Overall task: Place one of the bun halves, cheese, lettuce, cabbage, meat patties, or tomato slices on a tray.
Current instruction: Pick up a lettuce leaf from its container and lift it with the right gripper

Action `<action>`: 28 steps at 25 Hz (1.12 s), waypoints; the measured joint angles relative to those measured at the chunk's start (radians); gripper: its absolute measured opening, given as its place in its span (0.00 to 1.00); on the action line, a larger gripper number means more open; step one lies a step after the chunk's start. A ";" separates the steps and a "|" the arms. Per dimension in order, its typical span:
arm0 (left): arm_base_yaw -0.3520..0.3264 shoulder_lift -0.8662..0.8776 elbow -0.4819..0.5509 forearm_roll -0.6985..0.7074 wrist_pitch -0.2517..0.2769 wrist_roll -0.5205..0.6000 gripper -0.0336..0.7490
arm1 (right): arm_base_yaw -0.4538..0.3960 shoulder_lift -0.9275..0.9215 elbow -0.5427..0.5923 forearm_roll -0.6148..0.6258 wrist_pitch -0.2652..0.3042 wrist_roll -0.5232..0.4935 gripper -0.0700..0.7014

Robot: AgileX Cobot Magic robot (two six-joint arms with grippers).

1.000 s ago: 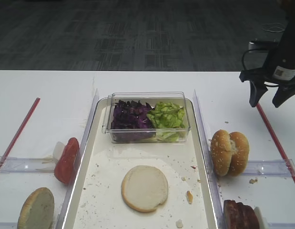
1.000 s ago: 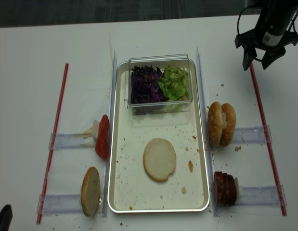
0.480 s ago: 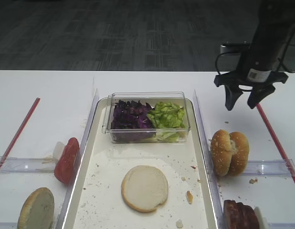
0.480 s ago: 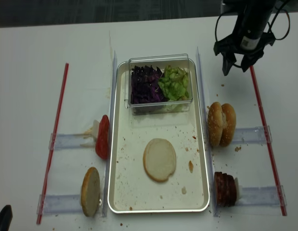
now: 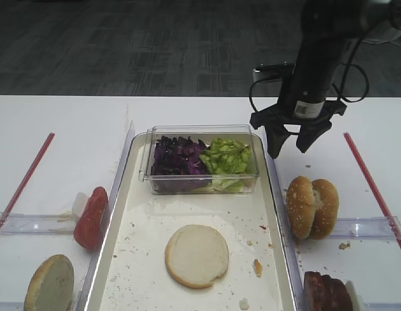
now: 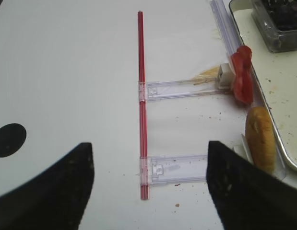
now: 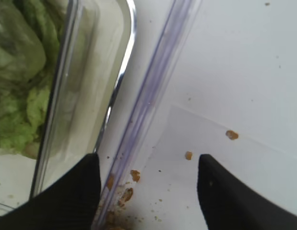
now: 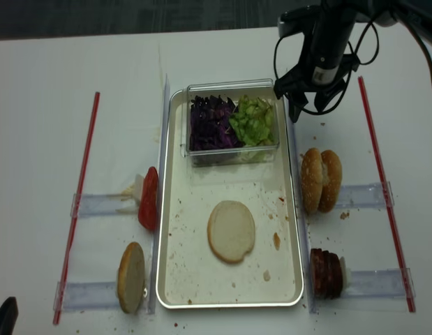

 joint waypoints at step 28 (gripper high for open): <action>0.000 0.000 0.000 0.000 0.000 0.005 0.67 | 0.161 0.000 -0.137 0.001 0.052 0.010 0.71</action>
